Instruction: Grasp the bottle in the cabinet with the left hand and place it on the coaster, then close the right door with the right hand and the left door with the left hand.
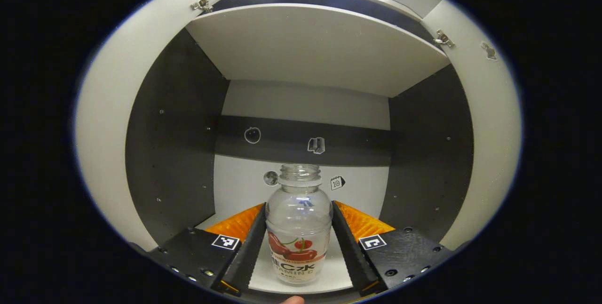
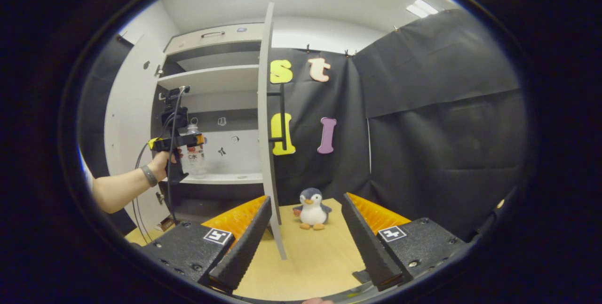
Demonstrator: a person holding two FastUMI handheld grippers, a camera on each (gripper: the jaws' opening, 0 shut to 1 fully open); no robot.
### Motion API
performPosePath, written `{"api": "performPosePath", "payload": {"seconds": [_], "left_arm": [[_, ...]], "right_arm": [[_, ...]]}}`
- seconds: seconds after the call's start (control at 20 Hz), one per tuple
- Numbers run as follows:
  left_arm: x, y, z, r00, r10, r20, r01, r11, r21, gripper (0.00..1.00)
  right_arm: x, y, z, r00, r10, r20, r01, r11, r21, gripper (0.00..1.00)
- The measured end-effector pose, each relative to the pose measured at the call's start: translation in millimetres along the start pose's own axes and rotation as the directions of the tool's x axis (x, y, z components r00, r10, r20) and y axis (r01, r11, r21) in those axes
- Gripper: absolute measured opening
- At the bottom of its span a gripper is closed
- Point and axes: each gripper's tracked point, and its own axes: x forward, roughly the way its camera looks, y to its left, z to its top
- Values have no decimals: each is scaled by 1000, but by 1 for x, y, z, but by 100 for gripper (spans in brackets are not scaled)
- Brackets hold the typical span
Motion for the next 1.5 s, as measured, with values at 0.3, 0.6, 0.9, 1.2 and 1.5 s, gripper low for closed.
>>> {"api": "performPosePath", "payload": {"seconds": [0.3, 0.6, 0.9, 1.2, 1.5], "left_arm": [[-103, -39, -11, 990, -143, -14, 142, 990, -14, 77], [-185, -40, -70, 997, -65, -28, 65, 998, 10, 77], [-235, -59, -151, 998, -37, -60, 40, 998, 53, 77], [-266, -60, -244, 990, 42, -138, -33, 997, 71, 77], [-275, -66, -283, 987, 49, -152, -30, 992, 126, 77]], "right_arm": [[8, 12, 0, 994, 112, 15, -112, 994, -6, 98], [1, 17, 22, 981, 189, 50, -186, 981, -54, 98], [-16, 20, 38, 977, 208, 44, -208, 978, -6, 98], [-29, 5, 68, 981, 178, 73, -179, 984, 11, 98], [-33, -20, 93, 990, 94, 101, -88, 994, -63, 98]]}}
